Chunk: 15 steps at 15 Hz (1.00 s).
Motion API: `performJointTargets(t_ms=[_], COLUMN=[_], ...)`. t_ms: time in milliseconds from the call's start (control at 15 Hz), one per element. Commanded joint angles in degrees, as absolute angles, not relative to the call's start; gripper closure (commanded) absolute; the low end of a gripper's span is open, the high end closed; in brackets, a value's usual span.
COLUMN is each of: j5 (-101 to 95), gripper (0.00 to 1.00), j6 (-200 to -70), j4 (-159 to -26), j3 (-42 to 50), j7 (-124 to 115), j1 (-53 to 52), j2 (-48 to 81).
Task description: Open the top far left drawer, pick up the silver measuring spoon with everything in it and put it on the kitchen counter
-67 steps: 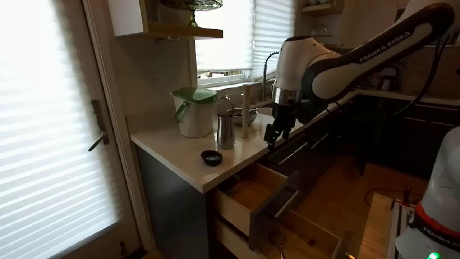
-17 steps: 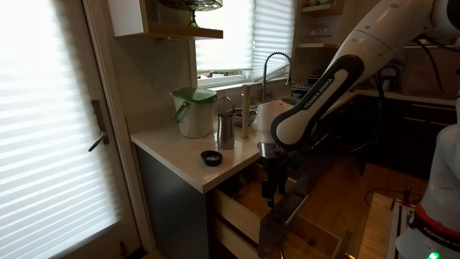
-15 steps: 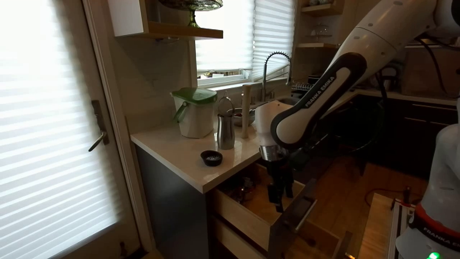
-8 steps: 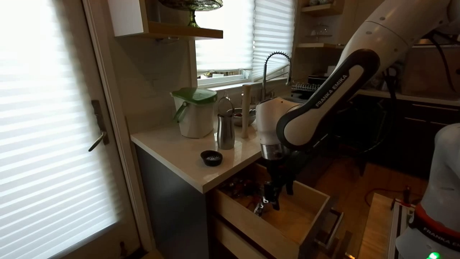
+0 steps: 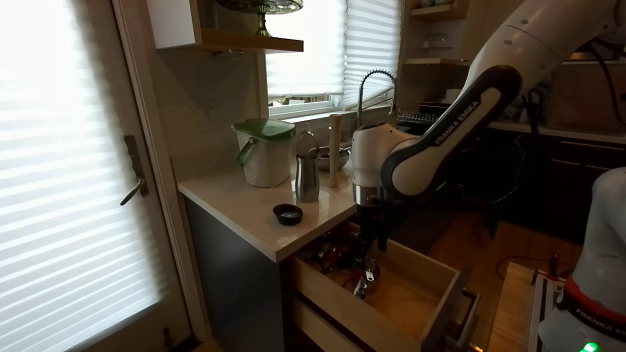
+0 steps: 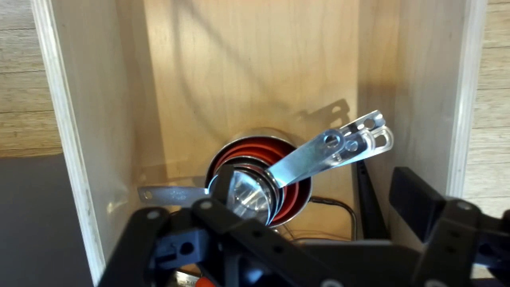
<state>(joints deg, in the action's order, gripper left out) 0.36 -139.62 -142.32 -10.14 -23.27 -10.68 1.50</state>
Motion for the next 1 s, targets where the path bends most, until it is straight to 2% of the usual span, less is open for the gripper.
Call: performJointTargets(t_ms=[0, 133, 933], j5=[4.31, 8.88, 15.17], gripper=[0.00, 0.00, 0.00], j6=[-147.70, -151.16, -151.66], j4=[-145.69, -146.61, -144.14], j3=[-9.05, -8.76, -8.31], j7=[-19.98, -16.72, -11.91], j1=[-9.44, -8.81, -7.64], j2=[2.42, 3.30, 6.65])
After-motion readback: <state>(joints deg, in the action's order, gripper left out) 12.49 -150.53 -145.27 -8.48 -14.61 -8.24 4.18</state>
